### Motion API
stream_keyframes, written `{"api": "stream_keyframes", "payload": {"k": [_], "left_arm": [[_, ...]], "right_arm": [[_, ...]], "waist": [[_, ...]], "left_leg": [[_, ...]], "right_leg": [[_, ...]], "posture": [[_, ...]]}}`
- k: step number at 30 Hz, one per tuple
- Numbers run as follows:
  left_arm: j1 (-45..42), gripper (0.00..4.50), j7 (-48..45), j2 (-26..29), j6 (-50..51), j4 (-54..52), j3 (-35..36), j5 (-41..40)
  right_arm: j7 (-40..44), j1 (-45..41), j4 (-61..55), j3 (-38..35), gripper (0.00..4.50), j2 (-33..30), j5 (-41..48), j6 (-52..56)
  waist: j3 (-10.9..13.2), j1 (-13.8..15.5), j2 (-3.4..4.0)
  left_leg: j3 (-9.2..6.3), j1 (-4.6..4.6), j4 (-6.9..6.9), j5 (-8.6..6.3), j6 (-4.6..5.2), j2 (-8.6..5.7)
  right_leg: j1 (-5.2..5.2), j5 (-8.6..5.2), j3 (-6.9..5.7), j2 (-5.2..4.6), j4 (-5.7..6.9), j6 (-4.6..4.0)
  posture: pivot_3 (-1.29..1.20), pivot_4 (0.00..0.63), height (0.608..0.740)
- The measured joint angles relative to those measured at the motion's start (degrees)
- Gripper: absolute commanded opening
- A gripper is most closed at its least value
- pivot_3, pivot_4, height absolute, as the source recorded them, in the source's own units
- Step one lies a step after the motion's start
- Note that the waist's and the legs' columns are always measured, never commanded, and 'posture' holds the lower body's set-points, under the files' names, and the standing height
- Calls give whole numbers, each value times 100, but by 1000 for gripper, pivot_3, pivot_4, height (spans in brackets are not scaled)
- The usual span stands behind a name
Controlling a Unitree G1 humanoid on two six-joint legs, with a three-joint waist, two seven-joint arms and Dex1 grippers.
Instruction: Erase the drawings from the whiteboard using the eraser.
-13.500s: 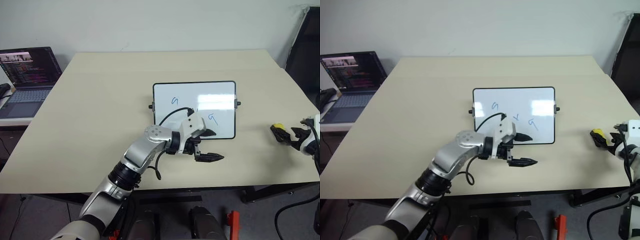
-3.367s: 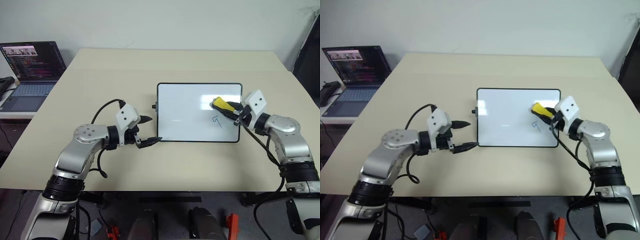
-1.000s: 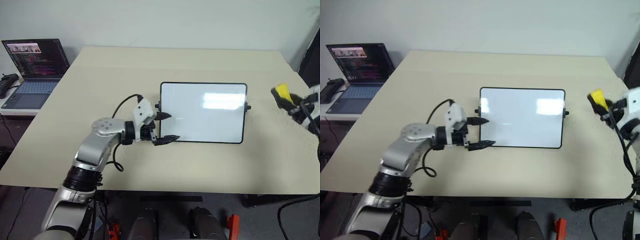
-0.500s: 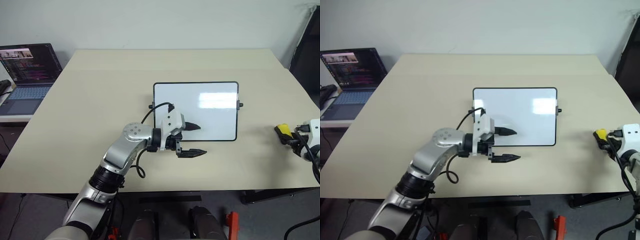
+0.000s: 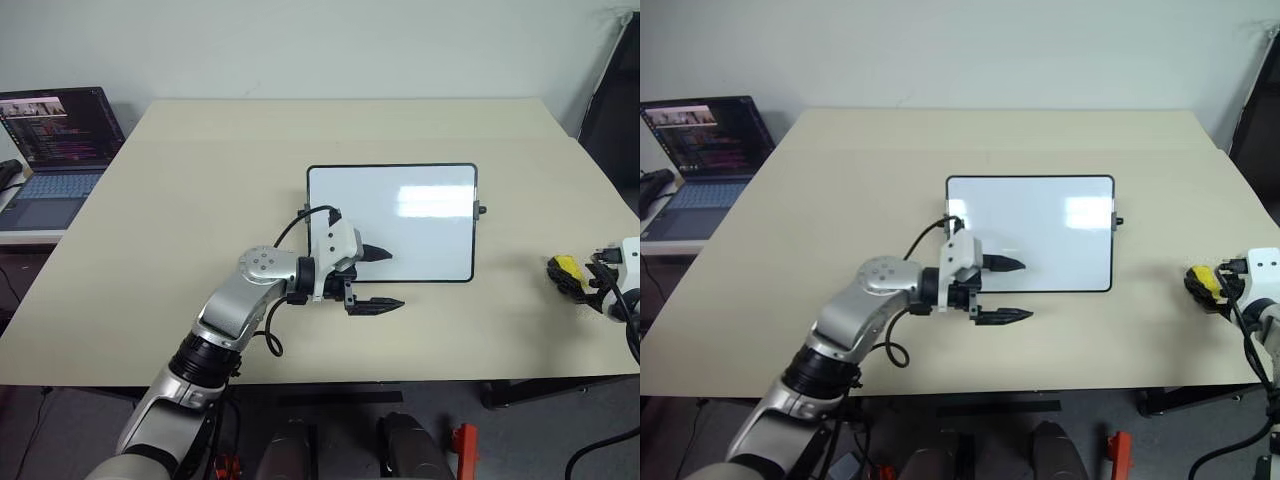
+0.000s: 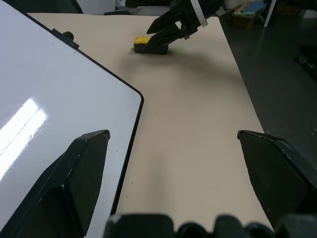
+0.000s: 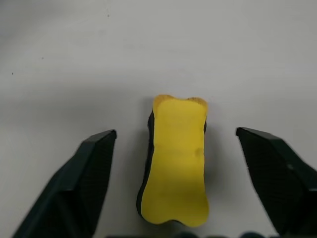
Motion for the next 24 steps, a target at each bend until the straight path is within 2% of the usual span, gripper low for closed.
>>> {"api": "stream_keyframes", "payload": {"k": [3, 6, 12, 16, 24], "left_arm": [[5, 4500, 279, 34, 1, 15, 501, -90], [-109, 4500, 903, 26, -140, 323, 1281, -116], [-231, 4500, 3115, 32, -623, 1482, 2285, 739], [-1, 4500, 3743, -25, -1213, 2025, 2405, 1115], [712, 4500, 3866, -657, -2247, 2672, 2227, 1179]], "right_arm": [[8, -26, -311, -20, 4454, 42, 39, -18], [-133, -288, -698, -138, 4454, 419, 199, -150], [-665, -734, -508, 64, 4454, 1654, 34, -1162], [-883, -795, 258, 141, 4454, 2016, -200, -1923], [-793, -900, 1085, 142, 4454, 2326, -255, -3204]], "waist": [[0, -16, 0], [0, -48, 0], [-1, -19, -3], [-1, 60, -2], [-1, 102, -2]], "left_leg": [[1, 1, 1, 0, 0, 9], [3, 7, 1, 0, 0, 10], [-10, 28, -1, 0, -1, 10], [-8, 19, -6, -1, -2, 0], [-10, 17, -7, -1, -3, -5]], "right_leg": [[0, 0, 1, 0, 1, 0], [1, 0, 1, 6, 5, 1], [27, 2, -5, 9, 1, -2], [21, 1, -8, -26, 1, 3], [18, 1, -13, -34, 0, 4]], "posture": [[0, 150, 740], [0, 150, 740], [0, 150, 740], [0, 150, 740], [0, 150, 740]]}}
